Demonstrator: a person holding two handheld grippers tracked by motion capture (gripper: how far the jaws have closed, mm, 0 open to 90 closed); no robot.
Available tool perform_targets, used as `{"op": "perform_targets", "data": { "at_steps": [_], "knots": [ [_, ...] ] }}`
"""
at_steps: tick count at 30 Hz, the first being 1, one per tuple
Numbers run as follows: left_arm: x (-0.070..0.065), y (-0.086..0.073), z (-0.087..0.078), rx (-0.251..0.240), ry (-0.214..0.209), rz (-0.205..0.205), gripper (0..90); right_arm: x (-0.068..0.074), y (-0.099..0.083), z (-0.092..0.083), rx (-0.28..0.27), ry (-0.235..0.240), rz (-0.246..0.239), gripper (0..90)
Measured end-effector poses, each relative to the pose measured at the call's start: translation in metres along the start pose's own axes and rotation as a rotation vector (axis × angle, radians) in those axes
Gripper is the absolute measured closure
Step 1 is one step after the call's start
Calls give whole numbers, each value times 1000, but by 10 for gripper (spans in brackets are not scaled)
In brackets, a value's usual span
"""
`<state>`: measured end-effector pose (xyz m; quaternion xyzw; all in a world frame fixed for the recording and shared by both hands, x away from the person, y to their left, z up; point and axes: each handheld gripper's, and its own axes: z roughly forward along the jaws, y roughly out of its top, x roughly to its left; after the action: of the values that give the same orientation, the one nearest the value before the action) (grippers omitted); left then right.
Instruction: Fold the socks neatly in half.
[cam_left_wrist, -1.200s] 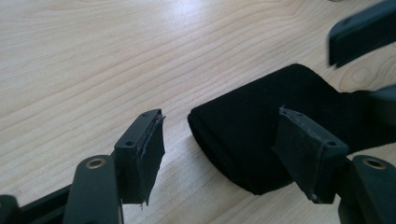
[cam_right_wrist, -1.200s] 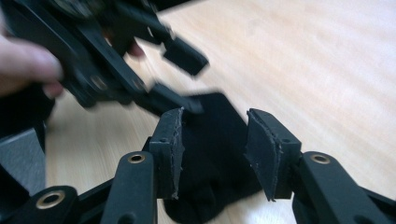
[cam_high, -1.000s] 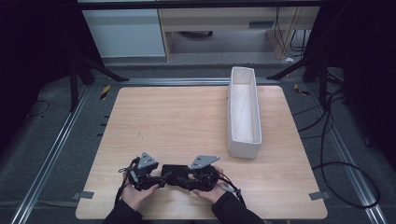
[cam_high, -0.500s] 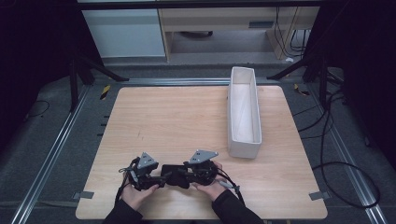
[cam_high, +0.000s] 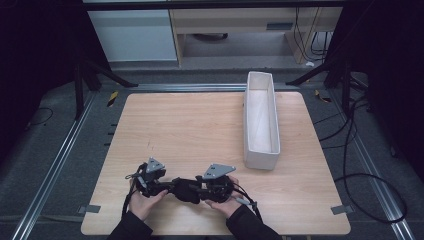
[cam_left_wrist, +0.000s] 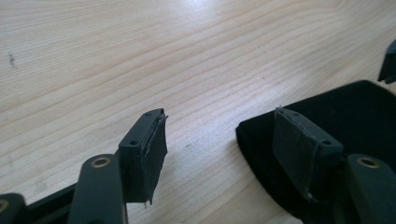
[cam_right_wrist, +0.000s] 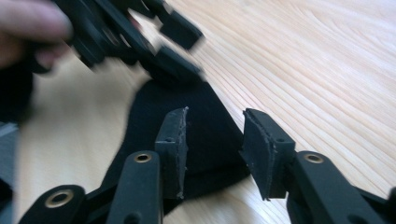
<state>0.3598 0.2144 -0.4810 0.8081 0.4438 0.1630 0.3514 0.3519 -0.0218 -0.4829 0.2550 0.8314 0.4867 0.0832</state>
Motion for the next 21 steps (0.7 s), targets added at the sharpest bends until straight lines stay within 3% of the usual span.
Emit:
{"op": "perform_targets", "data": {
  "at_steps": [4, 7, 11, 16, 21],
  "knots": [
    [-2, 2, 2, 4, 5, 8, 333, 9, -8, 7, 62, 35, -23, 564],
    [-2, 3, 1, -15, 0, -2, 333, 10, -10, 5, 62, 36, -17, 552],
    [0, 3, -14, -47, -17, -21, 326, 8, -9, 2, 48, 40, 7, 536],
    [-5, -1, -38, -98, 10, -1, 320, 3, -4, -7, 6, 30, 26, 531],
    [-18, -11, -44, -77, 2, 15, 316, -6, -1, -15, -20, -15, 43, 529]
  ]
}}
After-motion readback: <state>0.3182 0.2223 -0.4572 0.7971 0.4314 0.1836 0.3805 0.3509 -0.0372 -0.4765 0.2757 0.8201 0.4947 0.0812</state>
